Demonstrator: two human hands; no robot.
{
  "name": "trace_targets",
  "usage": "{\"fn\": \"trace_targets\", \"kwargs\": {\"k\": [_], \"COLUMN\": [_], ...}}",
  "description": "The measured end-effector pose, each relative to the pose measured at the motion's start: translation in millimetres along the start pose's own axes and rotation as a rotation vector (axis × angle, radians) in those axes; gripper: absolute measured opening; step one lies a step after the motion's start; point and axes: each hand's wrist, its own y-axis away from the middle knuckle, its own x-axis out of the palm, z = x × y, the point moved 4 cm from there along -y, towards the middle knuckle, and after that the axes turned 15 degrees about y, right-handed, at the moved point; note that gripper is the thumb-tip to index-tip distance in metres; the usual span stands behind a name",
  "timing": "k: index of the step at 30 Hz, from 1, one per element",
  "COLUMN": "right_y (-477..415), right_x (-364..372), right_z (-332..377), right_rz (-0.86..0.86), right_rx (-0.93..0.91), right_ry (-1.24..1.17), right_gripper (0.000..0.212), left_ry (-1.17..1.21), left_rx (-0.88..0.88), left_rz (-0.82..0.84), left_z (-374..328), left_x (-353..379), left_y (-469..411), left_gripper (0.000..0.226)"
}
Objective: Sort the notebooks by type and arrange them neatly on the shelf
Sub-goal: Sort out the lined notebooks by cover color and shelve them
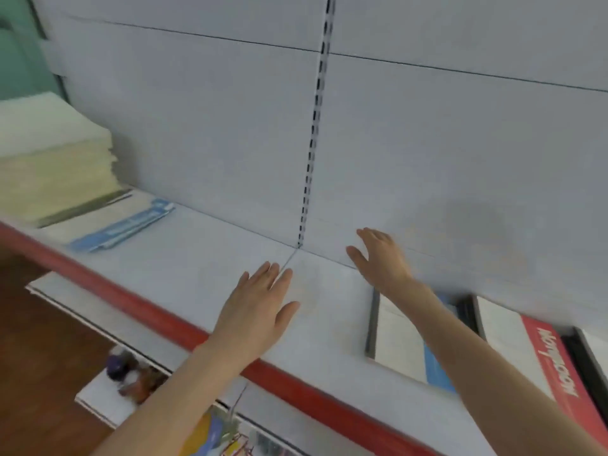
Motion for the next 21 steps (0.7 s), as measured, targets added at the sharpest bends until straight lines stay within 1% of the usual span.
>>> {"fn": "trace_targets", "kwargs": {"k": [3,5,9,12,16,21], "right_y": [-15,-23,-36,-46,-67,-105], "right_x": [-5,-5,2,9,21,47], "right_z": [93,150,248,306,370,435], "right_rz": [-0.028,-0.030,-0.020,0.006,0.039,0.085], "right_rx": [-0.084,-0.132,-0.219,-0.275,-0.348,-0.429], "right_ry": [-0.042,-0.056,-0.080,-0.065,-0.029,-0.035], "right_gripper": [0.050,0.051,0.052,0.053,0.053,0.054], "left_ry": [-0.086,-0.122,-0.128,-0.121,-0.077,-0.112], "left_rx": [-0.065,-0.117,-0.203,-0.248,-0.351,-0.433], "left_rz": [-0.022,-0.042,-0.080,-0.111,-0.114,-0.111], "left_z": [74,118,193,235,288,344], "left_x": [-38,-64,-102,-121,-133,-140], "left_y": [35,57,96,119,137,140], "left_gripper": [0.059,0.057,0.056,0.056,0.051,0.056]}}
